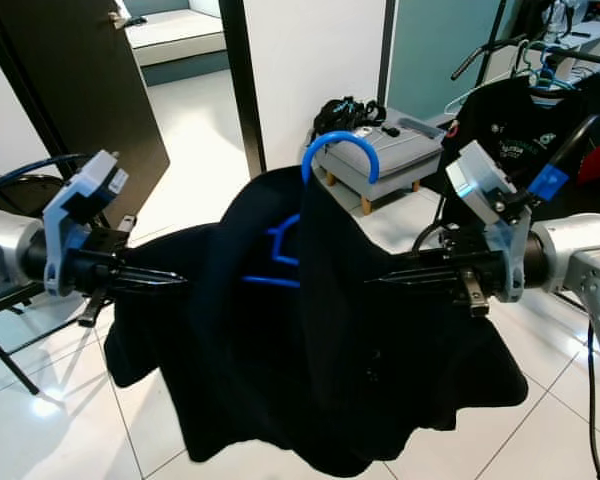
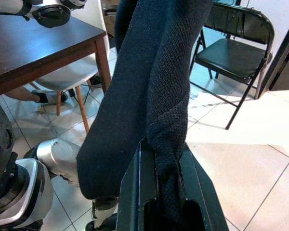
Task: Hang hanger
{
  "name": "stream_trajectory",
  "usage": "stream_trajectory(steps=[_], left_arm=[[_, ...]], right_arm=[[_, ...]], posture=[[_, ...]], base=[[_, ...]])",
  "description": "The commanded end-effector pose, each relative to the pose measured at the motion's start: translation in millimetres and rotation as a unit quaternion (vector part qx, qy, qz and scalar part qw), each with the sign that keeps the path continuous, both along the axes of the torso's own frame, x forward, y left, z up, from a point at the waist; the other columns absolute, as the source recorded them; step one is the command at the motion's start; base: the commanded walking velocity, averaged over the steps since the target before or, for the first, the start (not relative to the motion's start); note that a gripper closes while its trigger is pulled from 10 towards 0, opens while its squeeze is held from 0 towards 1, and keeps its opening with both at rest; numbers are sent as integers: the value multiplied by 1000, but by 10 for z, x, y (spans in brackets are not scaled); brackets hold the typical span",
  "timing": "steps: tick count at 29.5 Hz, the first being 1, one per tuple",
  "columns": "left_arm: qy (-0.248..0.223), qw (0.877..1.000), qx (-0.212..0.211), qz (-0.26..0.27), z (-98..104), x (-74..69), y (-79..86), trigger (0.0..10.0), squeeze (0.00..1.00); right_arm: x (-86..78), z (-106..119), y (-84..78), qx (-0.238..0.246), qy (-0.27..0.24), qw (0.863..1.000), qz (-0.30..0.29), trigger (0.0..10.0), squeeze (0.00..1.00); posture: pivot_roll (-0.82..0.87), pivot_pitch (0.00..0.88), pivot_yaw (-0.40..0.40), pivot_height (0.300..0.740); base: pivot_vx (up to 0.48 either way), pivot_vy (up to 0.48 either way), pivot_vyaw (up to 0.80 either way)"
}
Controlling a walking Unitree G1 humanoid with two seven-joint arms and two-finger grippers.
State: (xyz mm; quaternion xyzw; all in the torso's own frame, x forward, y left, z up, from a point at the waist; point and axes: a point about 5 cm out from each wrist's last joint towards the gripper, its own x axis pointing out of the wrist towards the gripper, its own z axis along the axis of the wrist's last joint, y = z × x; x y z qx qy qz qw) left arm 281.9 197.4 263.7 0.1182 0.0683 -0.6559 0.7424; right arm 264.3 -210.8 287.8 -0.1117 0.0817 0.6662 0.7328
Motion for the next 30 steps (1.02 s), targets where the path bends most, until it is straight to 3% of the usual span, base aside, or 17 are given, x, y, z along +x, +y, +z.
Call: stream_trajectory(steps=[1, 8, 9, 16, 21, 23, 26, 27, 28, 29, 30], left_arm=[[5, 999, -1, -31, 16, -62, -77, 0, 0], [17, 998, 0, -55, -17, -109, -111, 0, 0], [21, 998, -1, -61, -27, -117, -122, 0, 0], [26, 998, -7, -57, -63, -110, -122, 0, 0], [29, 999, -7, -39, -98, -103, -59, 0, 0], [30, 999, -12, 9, -139, -53, 88, 0, 0], [30, 998, -13, 45, -175, -23, 203, 0, 0], [28, 995, -22, 91, -219, -2, 341, 0, 0], [28, 995, -22, 91, -219, -2, 341, 0, 0], [15, 989, -28, 147, -268, 29, 472, 0, 0], [15, 989, -28, 147, -268, 29, 472, 0, 0]], right_arm=[[-47, 42, 112, 11, -14, 999, 38, 0, 0], [-31, -8, 147, 7, -9, 999, 37, 0, 0], [-1, -26, 169, 11, -4, 1000, 28, 10000, 1000], [66, -39, 150, 19, -8, 1000, 4, 10000, 1000], [114, -8, 39, 30, -12, 999, -28, 10000, 1000], [143, -6, -152, 29, -13, 997, -70, 10000, 1000], [151, -1, -276, 28, -16, 994, -100, 10000, 1000], [161, 1, -433, 30, -23, 989, -141, 10000, 1000], [161, 1, -433, 30, -23, 989, -141, 10000, 1000], [179, -1, -588, 42, -32, 980, -189, 10000, 1000], [179, -1, -588, 42, -32, 980, -189, 10000, 1000]], posture=[[-54, 8, 21, 740], [-58, 18, 19, 740], [-58, 18, 19, 740], [-57, 20, 18, 740], [-58, 24, 16, 740], [-55, 28, 14, 740], [-55, 31, 14, 740], [-55, 34, 14, 740], [-55, 34, 14, 740], [-56, 38, 13, 740], [-56, 38, 13, 740]], base=[[0, 0, 0], [0, 0, 0], [0, 0, 0], [0, 0, 0], [0, 0, 0], [0, 0, 0], [0, 0, 0], [0, 0, 0], [0, 0, 0], [0, 0, 0], [0, 0, 0]])
